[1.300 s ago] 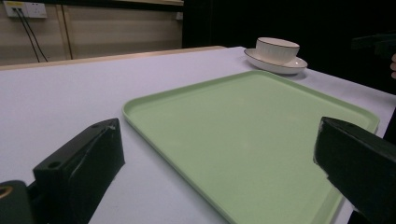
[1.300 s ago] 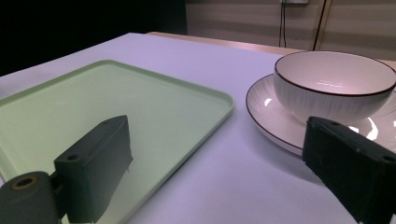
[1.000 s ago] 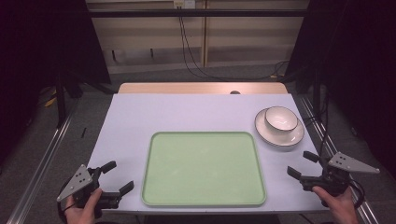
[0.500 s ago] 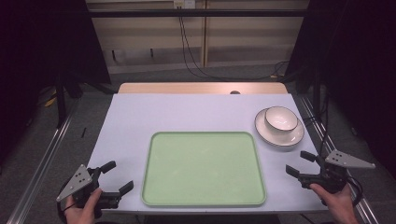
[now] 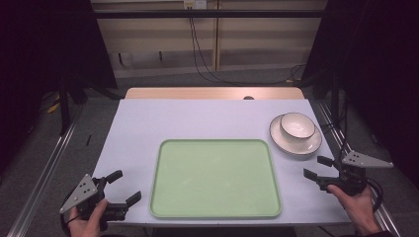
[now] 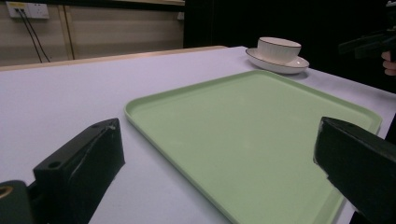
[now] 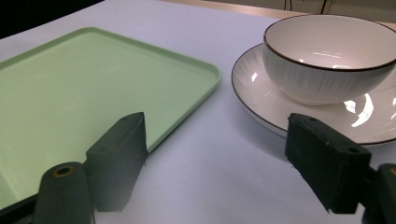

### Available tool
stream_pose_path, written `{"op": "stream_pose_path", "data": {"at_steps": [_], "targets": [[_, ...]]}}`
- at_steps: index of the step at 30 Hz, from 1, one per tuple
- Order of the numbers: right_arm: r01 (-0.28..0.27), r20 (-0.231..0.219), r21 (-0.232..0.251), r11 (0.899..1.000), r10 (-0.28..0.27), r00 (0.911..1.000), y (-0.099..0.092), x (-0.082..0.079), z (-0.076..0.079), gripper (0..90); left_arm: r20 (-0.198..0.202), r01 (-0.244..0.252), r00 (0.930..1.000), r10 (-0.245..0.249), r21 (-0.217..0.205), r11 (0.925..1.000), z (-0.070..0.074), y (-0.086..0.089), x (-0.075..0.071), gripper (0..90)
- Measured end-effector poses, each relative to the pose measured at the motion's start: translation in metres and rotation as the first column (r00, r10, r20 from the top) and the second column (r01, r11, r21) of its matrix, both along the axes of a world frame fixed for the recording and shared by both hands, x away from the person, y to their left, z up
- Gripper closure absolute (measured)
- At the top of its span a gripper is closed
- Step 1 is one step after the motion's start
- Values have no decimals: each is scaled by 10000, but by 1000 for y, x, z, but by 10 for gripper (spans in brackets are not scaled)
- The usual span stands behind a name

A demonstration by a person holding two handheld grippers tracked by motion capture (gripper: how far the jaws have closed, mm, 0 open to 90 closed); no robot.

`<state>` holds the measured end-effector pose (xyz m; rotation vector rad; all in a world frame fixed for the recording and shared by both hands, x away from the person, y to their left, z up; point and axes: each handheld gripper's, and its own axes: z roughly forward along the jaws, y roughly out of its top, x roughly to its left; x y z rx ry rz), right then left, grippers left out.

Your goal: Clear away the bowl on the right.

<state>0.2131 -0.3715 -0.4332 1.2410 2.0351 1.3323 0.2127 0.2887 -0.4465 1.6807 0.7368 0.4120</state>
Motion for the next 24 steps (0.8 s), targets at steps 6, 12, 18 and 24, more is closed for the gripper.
{"op": "stream_pose_path", "data": {"at_steps": [6,12,18,24], "targets": [[19,-108,-5,10000,-19,9999,-7,9,1,229,-6,-16,10000,16,-7,10000,0,0,0,16],[-113,-110,4,9999,113,9999,-12,19,5,272,-20,-29,10000,29,-18,10000,0,-1,0,16],[40,-147,-27,10000,-41,9999,-18,29,8,306,-17,-27,10000,26,-17,10000,0,0,0,16],[165,-233,-249,9996,-171,9996,-23,45,12,326,-28,-30,10000,30,-2,10000,0,0,0,16]]}}
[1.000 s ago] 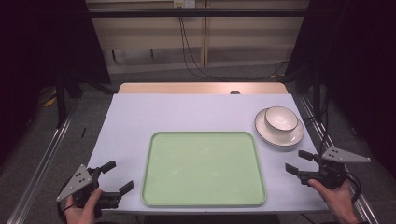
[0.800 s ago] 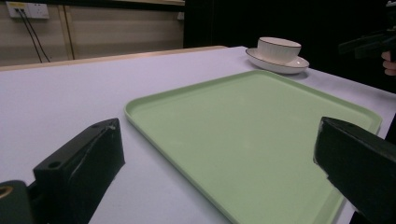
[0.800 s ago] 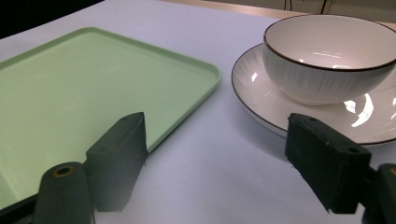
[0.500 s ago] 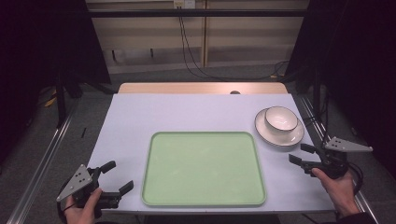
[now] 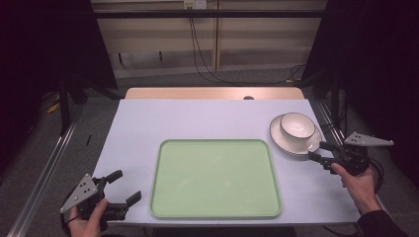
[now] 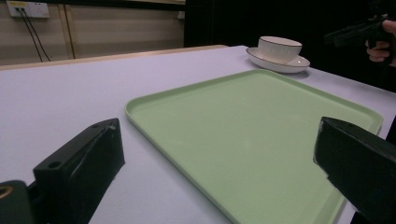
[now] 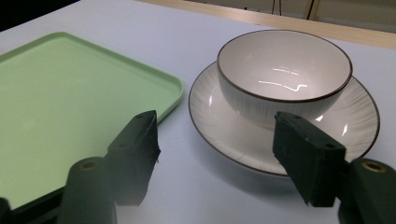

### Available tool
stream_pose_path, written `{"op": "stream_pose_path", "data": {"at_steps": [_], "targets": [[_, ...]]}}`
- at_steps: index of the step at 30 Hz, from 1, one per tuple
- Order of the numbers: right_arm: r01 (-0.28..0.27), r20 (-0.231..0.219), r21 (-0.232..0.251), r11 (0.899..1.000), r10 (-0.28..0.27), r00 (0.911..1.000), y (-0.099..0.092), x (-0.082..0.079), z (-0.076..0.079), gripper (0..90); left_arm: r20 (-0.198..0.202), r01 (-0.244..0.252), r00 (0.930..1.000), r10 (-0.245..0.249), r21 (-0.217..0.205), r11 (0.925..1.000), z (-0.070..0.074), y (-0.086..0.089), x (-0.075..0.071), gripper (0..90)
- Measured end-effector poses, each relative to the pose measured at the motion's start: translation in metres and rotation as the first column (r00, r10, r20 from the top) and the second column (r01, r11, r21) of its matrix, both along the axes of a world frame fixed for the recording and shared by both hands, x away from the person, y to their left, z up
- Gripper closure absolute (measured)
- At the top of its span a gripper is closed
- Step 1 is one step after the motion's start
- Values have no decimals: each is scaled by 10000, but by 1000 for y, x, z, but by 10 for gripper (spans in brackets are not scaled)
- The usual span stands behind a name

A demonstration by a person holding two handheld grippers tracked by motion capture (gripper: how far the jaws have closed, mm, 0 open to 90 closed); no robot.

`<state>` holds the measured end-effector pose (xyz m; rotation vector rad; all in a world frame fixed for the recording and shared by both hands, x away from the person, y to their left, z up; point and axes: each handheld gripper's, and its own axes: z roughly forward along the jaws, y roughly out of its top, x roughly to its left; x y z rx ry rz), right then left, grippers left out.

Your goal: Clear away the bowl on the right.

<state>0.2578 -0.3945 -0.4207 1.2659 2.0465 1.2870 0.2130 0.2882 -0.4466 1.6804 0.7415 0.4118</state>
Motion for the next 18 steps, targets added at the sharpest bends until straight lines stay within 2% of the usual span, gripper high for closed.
{"op": "stream_pose_path", "data": {"at_steps": [3,6,7,10,11,13,16,17,18], "targets": [[-117,-128,-77,9999,116,9999,-2,7,1,365,-41,30,10000,-30,-34,10000,0,0,0,16],[-87,-185,-167,9998,84,9998,-3,11,2,366,-35,25,10000,-25,-41,10000,0,0,0,16],[-74,-197,-302,9995,68,9998,-4,15,4,403,-38,29,10000,-29,-29,10000,0,0,0,16],[-74,-196,-217,9997,70,9998,-7,19,4,403,-35,33,10000,-33,-29,10000,0,0,0,16],[-52,-323,-84,10000,49,9995,-10,24,5,417,2,1,10000,-1,-23,10000,0,0,0,16],[-121,-423,-113,9999,116,9990,-13,29,6,417,-10,-22,10000,22,-110,9999,0,0,0,16],[-118,-553,53,9999,121,9984,-15,33,8,432,13,51,10000,-51,66,10000,0,0,0,16],[-201,-674,-322,9993,179,9976,-15,38,10,438,14,43,10000,-43,27,10000,0,0,0,16],[-201,-674,-322,9993,179,9976,-15,38,10,438,13,45,10000,-45,26,10000,0,0,0,16]]}}
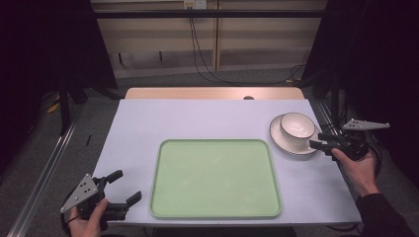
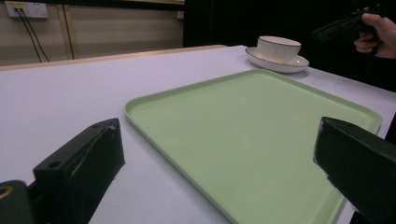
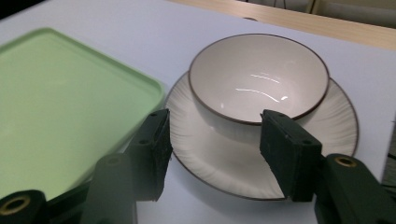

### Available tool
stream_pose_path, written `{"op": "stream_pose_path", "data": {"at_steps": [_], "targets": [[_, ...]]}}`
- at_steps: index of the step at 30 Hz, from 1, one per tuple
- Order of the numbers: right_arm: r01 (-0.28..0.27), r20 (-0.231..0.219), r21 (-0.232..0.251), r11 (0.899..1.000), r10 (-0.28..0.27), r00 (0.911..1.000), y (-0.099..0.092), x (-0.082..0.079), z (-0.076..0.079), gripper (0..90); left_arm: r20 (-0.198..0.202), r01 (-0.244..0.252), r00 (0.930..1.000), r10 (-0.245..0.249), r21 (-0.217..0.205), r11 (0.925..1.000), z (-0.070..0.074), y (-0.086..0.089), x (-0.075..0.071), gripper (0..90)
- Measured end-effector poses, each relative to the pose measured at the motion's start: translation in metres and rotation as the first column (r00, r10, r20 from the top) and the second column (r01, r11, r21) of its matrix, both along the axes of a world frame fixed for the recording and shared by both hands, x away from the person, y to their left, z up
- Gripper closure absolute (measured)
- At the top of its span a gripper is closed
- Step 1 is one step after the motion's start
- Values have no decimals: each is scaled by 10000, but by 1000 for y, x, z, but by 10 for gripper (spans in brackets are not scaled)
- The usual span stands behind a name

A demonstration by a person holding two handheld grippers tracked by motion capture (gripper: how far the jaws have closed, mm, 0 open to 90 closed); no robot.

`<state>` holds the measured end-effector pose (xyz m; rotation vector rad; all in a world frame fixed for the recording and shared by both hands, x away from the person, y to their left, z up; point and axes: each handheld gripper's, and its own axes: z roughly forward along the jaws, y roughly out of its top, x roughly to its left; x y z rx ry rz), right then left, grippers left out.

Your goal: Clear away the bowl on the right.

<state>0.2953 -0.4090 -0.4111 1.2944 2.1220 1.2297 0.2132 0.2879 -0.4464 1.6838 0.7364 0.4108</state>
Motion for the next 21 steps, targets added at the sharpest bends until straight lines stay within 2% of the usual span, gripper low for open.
{"op": "stream_pose_path", "data": {"at_steps": [6,7,8,11,15,17,21], "targets": [[228,-142,-80,9997,-230,9996,-6,13,1,454,2,9,10000,-9,54,10000,0,1,0,16],[386,-357,-133,9992,-391,9986,-8,19,0,463,8,13,10000,-13,37,10000,0,0,0,16],[386,-357,-133,9992,-391,9986,-8,19,0,463,1,12,10000,-12,30,10000,0,0,0,16],[496,-408,-331,9982,-510,9979,-10,29,2,456,-15,7,10000,-7,20,10000,0,0,1,16],[548,-424,-359,9978,-564,9975,-11,33,5,458,2,22,10000,-22,46,10000,0,1,0,16],[694,-445,-660,9954,-724,9964,-12,36,6,459,-37,-11,10000,11,17,10000,-1,0,1,16],[867,-538,-783,9932,-910,9944,-14,42,4,465,0,6,10000,-6,36,10000,0,0,1,16]]}}
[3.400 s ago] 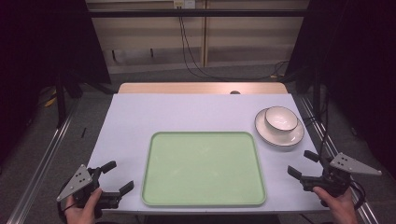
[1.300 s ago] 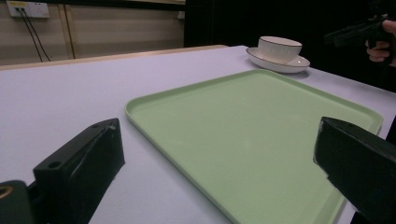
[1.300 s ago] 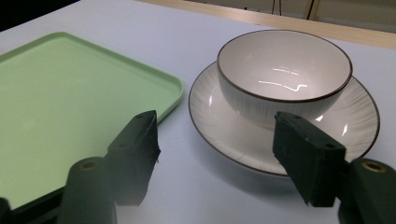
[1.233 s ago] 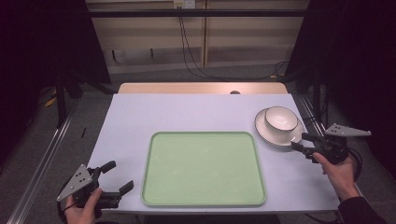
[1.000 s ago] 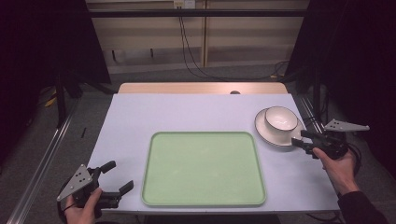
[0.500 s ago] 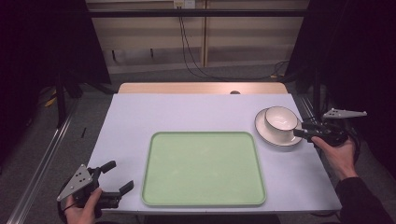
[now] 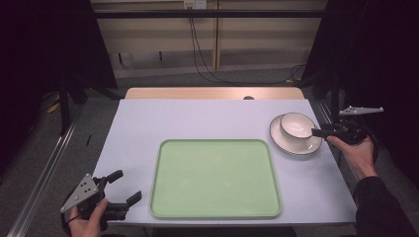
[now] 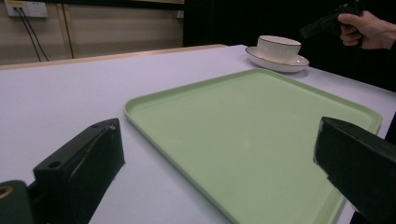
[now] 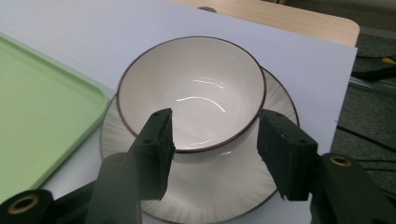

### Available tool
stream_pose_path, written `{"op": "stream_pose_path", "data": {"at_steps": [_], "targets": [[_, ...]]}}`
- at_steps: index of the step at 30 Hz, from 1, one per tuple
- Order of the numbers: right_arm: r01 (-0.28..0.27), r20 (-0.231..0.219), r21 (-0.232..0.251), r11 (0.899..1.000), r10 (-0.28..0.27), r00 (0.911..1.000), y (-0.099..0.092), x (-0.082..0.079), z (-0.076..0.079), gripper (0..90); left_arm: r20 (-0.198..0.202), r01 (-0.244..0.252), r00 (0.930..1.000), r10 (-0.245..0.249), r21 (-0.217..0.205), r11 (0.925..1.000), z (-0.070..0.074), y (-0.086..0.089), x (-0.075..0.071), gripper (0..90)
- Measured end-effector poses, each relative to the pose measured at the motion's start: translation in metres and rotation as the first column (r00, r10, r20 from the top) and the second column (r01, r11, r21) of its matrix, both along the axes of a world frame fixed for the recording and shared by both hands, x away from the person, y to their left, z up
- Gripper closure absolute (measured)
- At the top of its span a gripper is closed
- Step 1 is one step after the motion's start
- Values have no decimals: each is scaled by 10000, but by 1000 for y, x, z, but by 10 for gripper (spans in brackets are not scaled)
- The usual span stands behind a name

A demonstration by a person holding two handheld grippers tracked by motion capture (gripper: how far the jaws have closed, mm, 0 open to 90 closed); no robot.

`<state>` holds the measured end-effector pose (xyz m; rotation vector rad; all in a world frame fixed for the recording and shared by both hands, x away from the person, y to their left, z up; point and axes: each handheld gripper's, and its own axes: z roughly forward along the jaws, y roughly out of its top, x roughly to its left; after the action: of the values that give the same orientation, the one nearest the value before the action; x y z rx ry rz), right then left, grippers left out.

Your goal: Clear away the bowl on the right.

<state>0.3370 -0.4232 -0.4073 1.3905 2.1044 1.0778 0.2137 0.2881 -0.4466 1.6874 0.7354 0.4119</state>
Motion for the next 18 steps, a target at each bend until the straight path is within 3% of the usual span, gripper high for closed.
{"op": "stream_pose_path", "data": {"at_steps": [4,12,14,18], "targets": [[200,-484,-398,9990,-219,9986,0,14,-5,479,-49,-36,10000,36,20,10000,0,0,0,16],[321,-861,-595,9977,-372,9956,3,30,-10,490,-53,-60,10000,60,-5,10000,0,0,0,16],[436,-1029,-626,9971,-499,9934,5,36,-14,546,-45,-55,10000,55,4,10000,0,0,0,16],[583,-1124,-896,9943,-683,9913,6,42,-18,552,-31,-12,10000,12,-9,10000,0,1,0,16]]}}
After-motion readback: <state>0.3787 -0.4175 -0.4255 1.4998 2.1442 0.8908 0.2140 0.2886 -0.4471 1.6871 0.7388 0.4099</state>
